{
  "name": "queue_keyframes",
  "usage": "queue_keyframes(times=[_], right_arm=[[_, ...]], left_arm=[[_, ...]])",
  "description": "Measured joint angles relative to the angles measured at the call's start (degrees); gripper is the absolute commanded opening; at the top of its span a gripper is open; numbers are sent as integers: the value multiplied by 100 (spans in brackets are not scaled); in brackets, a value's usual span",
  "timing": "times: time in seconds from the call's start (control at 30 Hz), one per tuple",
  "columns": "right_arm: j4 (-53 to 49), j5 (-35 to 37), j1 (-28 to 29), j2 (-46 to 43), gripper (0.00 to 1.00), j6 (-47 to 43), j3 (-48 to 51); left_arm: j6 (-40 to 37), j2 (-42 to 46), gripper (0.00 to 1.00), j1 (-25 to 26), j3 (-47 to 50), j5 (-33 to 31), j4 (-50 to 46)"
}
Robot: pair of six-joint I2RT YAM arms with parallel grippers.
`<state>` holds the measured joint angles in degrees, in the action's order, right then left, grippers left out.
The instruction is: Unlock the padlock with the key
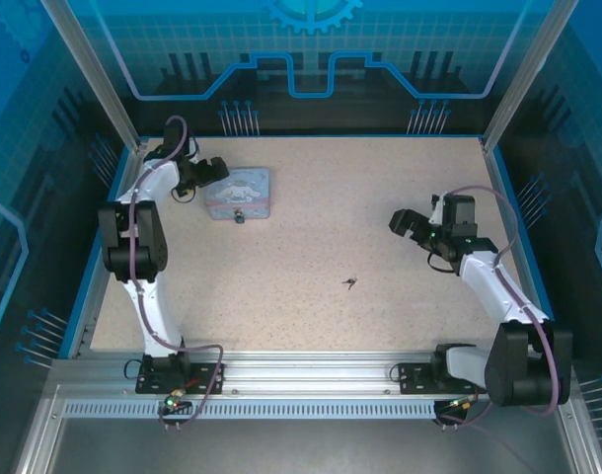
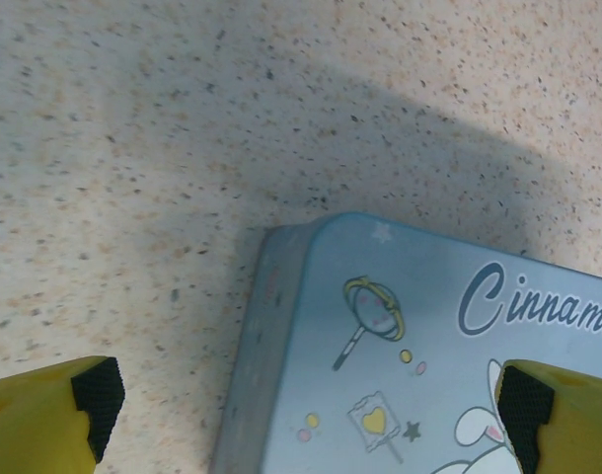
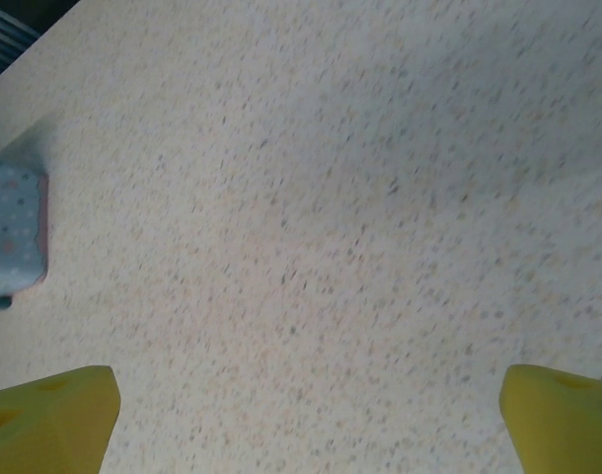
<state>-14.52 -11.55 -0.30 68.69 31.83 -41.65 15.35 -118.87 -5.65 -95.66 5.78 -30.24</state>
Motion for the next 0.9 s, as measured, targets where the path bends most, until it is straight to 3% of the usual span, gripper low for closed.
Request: queue_keyframes(times=[0.3, 0.53, 0.73, 0.9], right_arm=[[-57, -177, 138, -254, 100, 190, 214], [-50, -133, 179, -334, 100, 424, 216], [-33, -111, 385, 249, 100, 590, -247], [22, -111, 702, 1021, 100, 741, -955]], left_arm=[[-107, -380, 99, 654, -446, 422, -63], [-535, -376, 99, 1873, -490, 656, -234], [-581, -39, 99, 2640, -136, 826, -254], [-472, 376, 99, 2673, 260, 946, -223]])
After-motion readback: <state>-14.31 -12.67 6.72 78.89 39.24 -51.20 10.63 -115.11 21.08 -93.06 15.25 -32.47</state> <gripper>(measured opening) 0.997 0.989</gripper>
